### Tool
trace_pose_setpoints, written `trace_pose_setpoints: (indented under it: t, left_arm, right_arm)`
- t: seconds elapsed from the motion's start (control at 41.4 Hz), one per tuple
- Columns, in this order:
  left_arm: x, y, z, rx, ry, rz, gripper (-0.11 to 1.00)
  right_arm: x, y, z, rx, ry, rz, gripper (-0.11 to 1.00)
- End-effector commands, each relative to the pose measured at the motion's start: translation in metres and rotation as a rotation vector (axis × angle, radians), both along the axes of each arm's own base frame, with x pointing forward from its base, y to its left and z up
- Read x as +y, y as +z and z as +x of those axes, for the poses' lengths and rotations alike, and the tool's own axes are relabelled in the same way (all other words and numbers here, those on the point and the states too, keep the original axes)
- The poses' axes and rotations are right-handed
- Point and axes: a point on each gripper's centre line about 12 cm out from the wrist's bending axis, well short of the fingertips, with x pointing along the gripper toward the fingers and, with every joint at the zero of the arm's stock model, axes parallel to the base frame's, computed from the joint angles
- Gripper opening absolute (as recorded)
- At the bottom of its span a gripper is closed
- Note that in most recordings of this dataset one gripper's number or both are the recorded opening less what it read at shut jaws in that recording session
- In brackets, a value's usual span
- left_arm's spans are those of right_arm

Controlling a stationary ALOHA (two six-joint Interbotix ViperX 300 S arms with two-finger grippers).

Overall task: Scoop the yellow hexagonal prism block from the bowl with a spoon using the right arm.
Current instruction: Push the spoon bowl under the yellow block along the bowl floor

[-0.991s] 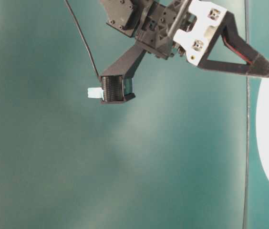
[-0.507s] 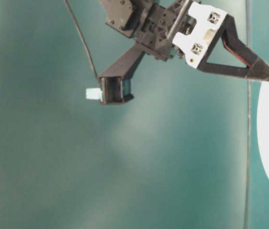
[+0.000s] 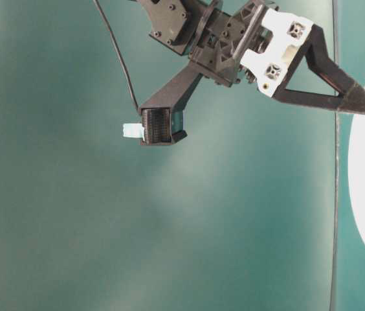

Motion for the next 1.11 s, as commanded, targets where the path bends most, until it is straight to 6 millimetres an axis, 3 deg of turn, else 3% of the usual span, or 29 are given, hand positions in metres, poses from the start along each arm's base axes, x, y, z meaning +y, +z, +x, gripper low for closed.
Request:
trace_pose_setpoints:
  t: [0.0, 1.087]
  left_arm:
    - [0.000, 0.011, 0.002, -0.031, -0.002, 0.003, 0.03]
    - [0.000, 0.011, 0.002, -0.031, -0.002, 0.006, 0.03]
  right_arm:
    - [-0.002, 0.013, 0.007, -0.045, -0.007, -0.006, 0.24]
    - [-0.005, 0.019, 0.021, -0.099, -0.018, -0.019, 0.24]
